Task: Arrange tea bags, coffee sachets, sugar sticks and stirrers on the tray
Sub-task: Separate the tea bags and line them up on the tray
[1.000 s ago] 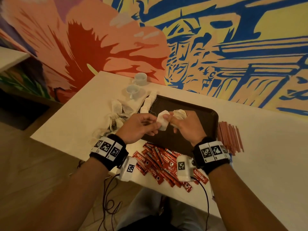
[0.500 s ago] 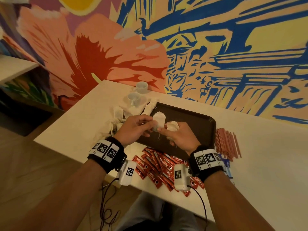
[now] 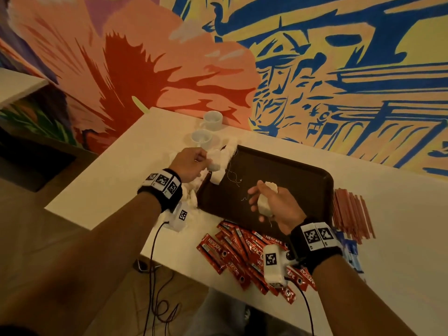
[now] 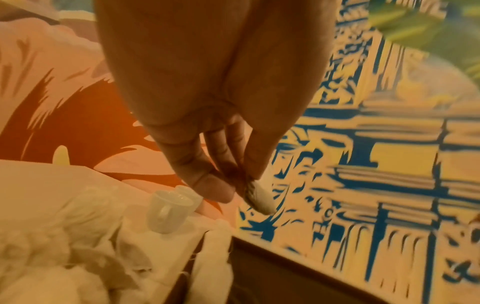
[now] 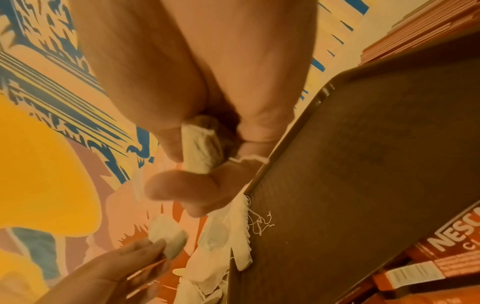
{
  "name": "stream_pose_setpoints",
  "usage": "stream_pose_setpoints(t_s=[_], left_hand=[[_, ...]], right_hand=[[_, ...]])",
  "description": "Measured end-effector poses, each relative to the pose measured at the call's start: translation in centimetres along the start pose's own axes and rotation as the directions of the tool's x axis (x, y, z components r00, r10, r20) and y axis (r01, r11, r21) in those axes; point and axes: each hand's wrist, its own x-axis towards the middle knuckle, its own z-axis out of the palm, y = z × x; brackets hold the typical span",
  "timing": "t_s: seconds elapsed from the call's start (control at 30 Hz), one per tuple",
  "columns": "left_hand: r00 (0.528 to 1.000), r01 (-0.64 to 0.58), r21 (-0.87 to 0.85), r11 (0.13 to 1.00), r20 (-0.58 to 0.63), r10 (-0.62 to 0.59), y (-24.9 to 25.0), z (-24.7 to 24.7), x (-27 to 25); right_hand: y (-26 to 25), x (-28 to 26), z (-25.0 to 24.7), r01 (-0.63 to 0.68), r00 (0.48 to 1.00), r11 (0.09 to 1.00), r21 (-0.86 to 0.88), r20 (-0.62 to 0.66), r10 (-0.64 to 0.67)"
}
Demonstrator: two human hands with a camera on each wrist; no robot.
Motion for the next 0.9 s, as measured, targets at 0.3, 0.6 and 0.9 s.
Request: stream_pose_setpoints(t_s=[0.3, 0.6, 0.9], left_hand=[[0.957, -0.046, 0.579, 0.814, 0.258, -0.129, -4.1, 2.9, 5.3], [0.972, 0.071, 0.532, 0.844, 0.154, -0.179, -5.1, 4.1, 6.6], [0.988, 0.075, 0.467, 0.881, 0.087, -0.13, -6.5, 3.8, 6.1]], right_hand=[[0.8, 1.2, 0.2, -0.048, 0.998, 0.999, 0.024, -0.04, 0.049], [0.5, 3.1, 1.6, -0.063, 0.998, 0.998, -0.022, -0.004, 0.063], [1.2, 9.2, 5.5, -0.189, 0.982, 0.981, -0.039, 0.009, 0.189]])
